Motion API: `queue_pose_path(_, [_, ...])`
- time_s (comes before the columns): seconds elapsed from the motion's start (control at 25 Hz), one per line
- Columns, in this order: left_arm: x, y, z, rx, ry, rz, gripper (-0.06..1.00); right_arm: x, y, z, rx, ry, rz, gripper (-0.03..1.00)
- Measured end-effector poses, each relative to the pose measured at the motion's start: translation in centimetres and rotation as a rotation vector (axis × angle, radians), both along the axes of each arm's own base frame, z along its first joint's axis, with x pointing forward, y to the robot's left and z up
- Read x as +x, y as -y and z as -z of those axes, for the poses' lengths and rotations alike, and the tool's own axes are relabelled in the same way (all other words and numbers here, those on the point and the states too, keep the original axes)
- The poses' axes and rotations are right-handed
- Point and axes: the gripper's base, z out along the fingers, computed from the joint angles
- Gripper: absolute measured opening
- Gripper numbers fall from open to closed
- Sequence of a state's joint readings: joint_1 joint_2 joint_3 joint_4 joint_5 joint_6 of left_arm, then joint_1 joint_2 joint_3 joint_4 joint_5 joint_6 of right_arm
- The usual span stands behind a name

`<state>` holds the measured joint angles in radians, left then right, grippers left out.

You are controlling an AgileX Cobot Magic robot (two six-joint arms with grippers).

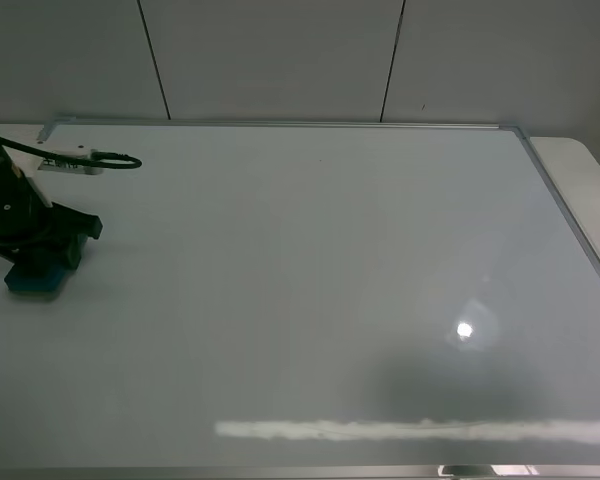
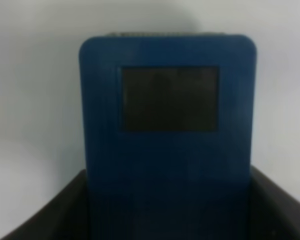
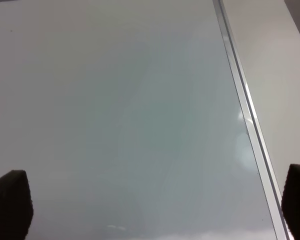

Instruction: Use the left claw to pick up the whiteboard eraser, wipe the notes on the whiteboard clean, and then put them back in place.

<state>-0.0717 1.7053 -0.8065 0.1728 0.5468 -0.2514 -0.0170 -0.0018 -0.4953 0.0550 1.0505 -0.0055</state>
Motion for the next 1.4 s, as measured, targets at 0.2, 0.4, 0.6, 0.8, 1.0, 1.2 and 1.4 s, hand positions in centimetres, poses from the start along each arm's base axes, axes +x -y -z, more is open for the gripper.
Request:
queue_pose_path(0.2, [-1.6, 0.0, 0.3, -0.012, 0.031, 0.001, 0.55, 0.0, 0.0, 0.0, 0.0, 0.0, 0.0, 0.99])
queue_pose_path(0.4, [-1.6, 0.0, 0.1, -0.012, 0.049, 0.019, 0.55, 0.0, 0.0, 0.0, 0.0, 0.0, 0.0, 0.99])
queue_pose_path(0.6, [-1.6, 0.0, 0.1, -0.003, 0.053, 0.064, 0.55, 0.0, 0.0, 0.0, 0.0, 0.0, 0.0, 0.99])
queue_pose_path(0.8, [-1.5, 0.1, 0.0, -0.004, 0.062, 0.083, 0.55, 0.0, 0.0, 0.0, 0.0, 0.0, 0.0, 0.99])
queue_pose_path(1.0, [-1.3, 0.1, 0.0, -0.002, 0.076, 0.1, 0.63, 0.0, 0.0, 0.0, 0.0, 0.0, 0.0, 0.99])
queue_pose_path(1.2, [-1.3, 0.1, 0.0, -0.002, 0.08, 0.103, 0.96, 0.0, 0.0, 0.0, 0.0, 0.0, 0.0, 0.99])
queue_pose_path(1.4, [-1.3, 0.1, 0.0, -0.004, 0.084, 0.101, 0.99, 0.0, 0.0, 0.0, 0.0, 0.0, 0.0, 0.99])
